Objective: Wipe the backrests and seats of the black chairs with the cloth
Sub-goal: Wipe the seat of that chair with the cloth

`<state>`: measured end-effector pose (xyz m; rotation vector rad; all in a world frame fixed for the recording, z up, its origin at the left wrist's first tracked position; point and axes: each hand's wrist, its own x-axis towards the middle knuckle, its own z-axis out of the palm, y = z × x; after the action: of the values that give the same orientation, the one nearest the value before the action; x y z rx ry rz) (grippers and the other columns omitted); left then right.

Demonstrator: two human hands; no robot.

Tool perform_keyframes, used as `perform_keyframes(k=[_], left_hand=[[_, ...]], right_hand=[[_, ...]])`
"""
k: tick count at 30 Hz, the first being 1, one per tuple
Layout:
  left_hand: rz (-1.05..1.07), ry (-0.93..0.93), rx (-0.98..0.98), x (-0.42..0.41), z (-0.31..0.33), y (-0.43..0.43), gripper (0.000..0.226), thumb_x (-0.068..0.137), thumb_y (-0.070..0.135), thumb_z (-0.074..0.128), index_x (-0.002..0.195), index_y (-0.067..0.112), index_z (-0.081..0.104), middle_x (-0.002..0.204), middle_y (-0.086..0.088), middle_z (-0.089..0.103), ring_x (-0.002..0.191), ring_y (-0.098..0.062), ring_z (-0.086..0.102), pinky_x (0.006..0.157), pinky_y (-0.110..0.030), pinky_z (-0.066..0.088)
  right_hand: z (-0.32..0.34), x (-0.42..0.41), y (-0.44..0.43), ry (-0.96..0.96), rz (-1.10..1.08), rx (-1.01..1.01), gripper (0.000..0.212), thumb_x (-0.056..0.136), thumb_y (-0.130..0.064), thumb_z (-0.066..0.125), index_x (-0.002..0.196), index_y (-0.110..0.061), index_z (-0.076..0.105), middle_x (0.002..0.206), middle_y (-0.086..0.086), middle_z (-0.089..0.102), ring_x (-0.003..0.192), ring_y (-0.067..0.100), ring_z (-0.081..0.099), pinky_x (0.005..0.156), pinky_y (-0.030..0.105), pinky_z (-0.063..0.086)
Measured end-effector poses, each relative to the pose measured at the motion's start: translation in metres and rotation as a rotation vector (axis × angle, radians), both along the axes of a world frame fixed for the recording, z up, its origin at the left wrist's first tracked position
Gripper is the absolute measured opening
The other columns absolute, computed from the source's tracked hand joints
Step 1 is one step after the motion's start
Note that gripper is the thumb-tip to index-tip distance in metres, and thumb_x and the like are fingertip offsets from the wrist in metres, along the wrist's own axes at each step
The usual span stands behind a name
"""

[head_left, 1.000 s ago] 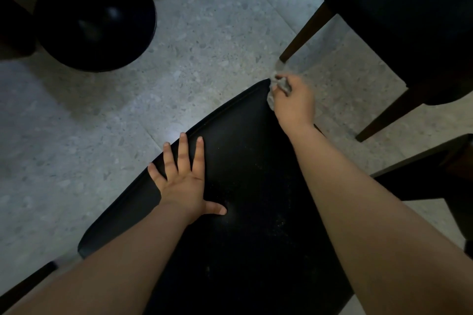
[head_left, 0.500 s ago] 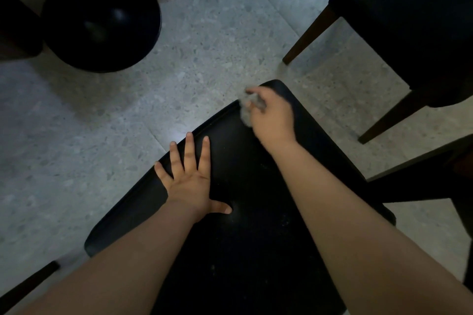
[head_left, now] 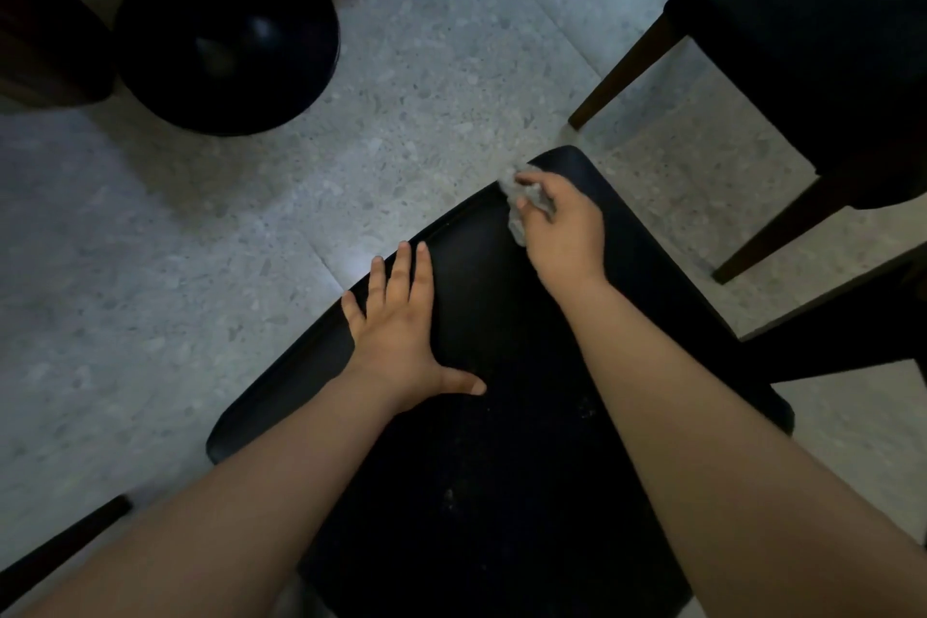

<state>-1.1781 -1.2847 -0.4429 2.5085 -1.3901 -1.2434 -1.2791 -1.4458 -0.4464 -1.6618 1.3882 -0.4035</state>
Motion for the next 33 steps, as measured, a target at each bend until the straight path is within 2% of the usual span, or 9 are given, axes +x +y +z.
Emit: perform_keyframes(k=[3, 5, 9, 11, 15, 22, 26, 29, 33], left_hand=[[0.031, 0.021, -0.037, 0.016, 0.006, 0.017, 0.146, 0.056, 0.066, 0.081, 0.152, 0.022, -0.02, 0.161, 0.0, -0.022, 0.149, -0.022, -0.018, 0.121, -0.051, -0.002], [0.028, -0.005, -0.003, 0.024, 0.007, 0.031, 0.142, 0.058, 0.069, 0.078, 0.153, 0.02, -0.017, 0.162, 0.0, -0.019, 0.15, -0.023, -0.013, 0.121, -0.052, -0.001], [0.03, 0.033, -0.01, 0.029, 0.006, 0.049, 0.14, 0.062, 0.066, 0.078, 0.154, 0.017, -0.015, 0.162, 0.0, -0.019, 0.149, -0.019, -0.013, 0.123, -0.046, 0.003], [0.022, 0.04, -0.032, 0.031, 0.005, 0.051, 0.138, 0.063, 0.064, 0.079, 0.154, 0.018, -0.015, 0.162, 0.001, -0.02, 0.149, -0.018, -0.013, 0.123, -0.044, 0.004], [0.004, 0.051, -0.037, 0.035, 0.004, 0.052, 0.137, 0.064, 0.063, 0.079, 0.154, 0.018, -0.014, 0.162, 0.001, -0.019, 0.149, -0.017, -0.013, 0.123, -0.043, 0.006], [-0.089, 0.006, -0.073, 0.026, 0.012, 0.054, 0.132, 0.068, 0.066, 0.074, 0.155, 0.018, -0.013, 0.16, 0.0, -0.024, 0.148, -0.021, -0.019, 0.123, -0.045, 0.001], [-0.13, -0.022, -0.037, 0.007, 0.011, 0.05, 0.135, 0.067, 0.067, 0.074, 0.153, 0.021, -0.019, 0.159, -0.001, -0.029, 0.146, -0.025, -0.024, 0.121, -0.047, -0.005], [-0.148, -0.085, 0.01, -0.001, 0.007, 0.048, 0.139, 0.065, 0.069, 0.074, 0.151, 0.02, -0.023, 0.156, -0.004, -0.034, 0.144, -0.028, -0.029, 0.12, -0.051, -0.007], [-0.173, -0.144, 0.055, -0.006, 0.004, 0.049, 0.144, 0.063, 0.069, 0.075, 0.149, 0.019, -0.027, 0.153, -0.006, -0.039, 0.142, -0.031, -0.033, 0.119, -0.052, -0.008]], right_hand=[[0.0, 0.013, 0.024, -0.013, 0.258, 0.039, 0.026, 0.094, -0.011, 0.06, 0.116, -0.021, 0.068, 0.113, -0.01, 0.063, 0.094, -0.001, 0.059, 0.077, 0.004, 0.046], [0.005, 0.017, 0.024, -0.008, 0.331, 0.07, 0.024, 0.093, -0.012, 0.06, 0.112, -0.024, 0.07, 0.109, -0.008, 0.066, 0.094, 0.003, 0.063, 0.07, 0.003, 0.046], [-0.002, 0.026, 0.006, 0.084, 0.094, -0.014, 0.028, 0.095, -0.019, 0.057, 0.12, -0.03, 0.064, 0.113, -0.004, 0.065, 0.1, 0.012, 0.063, 0.085, 0.031, 0.056], [-0.007, 0.033, 0.014, 0.131, 0.141, -0.005, 0.027, 0.094, -0.019, 0.058, 0.118, -0.029, 0.065, 0.111, -0.002, 0.066, 0.099, 0.016, 0.064, 0.086, 0.039, 0.057], [0.006, 0.027, 0.048, 0.034, 0.433, 0.149, 0.022, 0.091, -0.012, 0.063, 0.109, -0.022, 0.071, 0.102, -0.006, 0.068, 0.089, 0.004, 0.065, 0.077, 0.012, 0.05], [0.021, -0.03, 0.013, 0.046, -0.098, 0.036, 0.028, 0.097, -0.019, 0.057, 0.121, -0.03, 0.064, 0.111, -0.013, 0.063, 0.099, 0.001, 0.06, 0.091, 0.025, 0.051], [0.01, -0.051, 0.01, 0.038, -0.22, 0.002, 0.032, 0.097, -0.014, 0.055, 0.124, -0.027, 0.064, 0.123, -0.013, 0.057, 0.111, 0.001, 0.053, 0.104, 0.027, 0.045], [0.004, -0.043, 0.037, -0.012, -0.167, 0.057, 0.028, 0.094, -0.01, 0.059, 0.112, -0.03, 0.068, 0.126, -0.006, 0.061, 0.115, 0.007, 0.057, 0.095, 0.02, 0.048], [0.011, -0.051, 0.064, -0.073, 0.148, 0.209, 0.028, 0.091, -0.006, 0.063, 0.1, -0.031, 0.07, 0.115, -0.007, 0.067, 0.107, 0.005, 0.063, 0.095, 0.024, 0.052]])
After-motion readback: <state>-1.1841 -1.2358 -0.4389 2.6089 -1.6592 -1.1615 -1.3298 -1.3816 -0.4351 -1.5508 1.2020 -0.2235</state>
